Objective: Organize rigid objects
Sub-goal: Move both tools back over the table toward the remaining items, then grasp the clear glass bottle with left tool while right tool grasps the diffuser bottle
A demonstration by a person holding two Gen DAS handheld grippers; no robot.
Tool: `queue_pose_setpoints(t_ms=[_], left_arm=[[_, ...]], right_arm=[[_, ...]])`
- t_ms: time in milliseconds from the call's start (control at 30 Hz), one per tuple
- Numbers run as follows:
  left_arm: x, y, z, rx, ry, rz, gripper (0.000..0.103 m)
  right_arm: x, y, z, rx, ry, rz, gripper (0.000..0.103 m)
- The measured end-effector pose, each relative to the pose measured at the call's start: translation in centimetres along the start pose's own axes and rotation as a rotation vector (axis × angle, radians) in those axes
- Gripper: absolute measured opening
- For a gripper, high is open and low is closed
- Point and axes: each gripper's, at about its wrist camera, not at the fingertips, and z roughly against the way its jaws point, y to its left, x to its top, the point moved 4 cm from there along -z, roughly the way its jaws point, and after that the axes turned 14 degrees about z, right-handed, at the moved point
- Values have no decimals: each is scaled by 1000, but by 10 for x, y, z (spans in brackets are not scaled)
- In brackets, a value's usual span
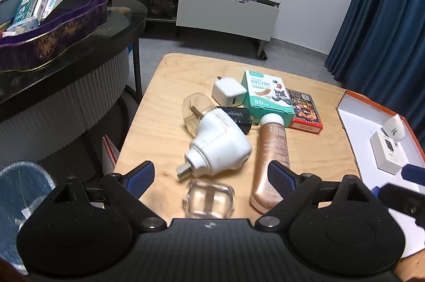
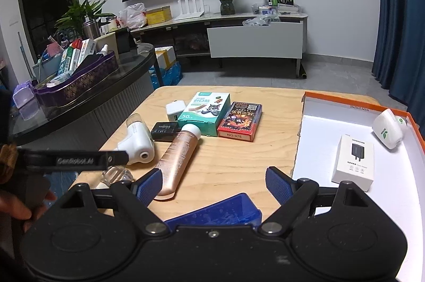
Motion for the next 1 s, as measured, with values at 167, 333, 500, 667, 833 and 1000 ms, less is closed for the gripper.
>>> queue_pose_setpoints(t_ms=[167, 333, 500, 667, 833, 1000], left_arm=[[-6, 5, 2, -13, 3, 11, 95], [-21, 12, 4, -24, 33, -23, 94], [-30, 13, -3, -25, 45, -83, 80], [-34, 16, -14, -19, 33, -79, 66], [-35, 10, -17, -11, -5, -115, 50], [-37, 14, -11, -36, -3, -63, 50]], right_arm=[[9, 2, -5, 40, 20, 9, 100], [25, 9, -15, 50, 15, 30, 100], [30, 16, -23, 73, 29, 11, 100], [33, 23, -30, 80, 40, 23, 100], [41, 30, -45, 111, 55, 13, 100], [54, 50, -71, 173, 106, 36, 100]])
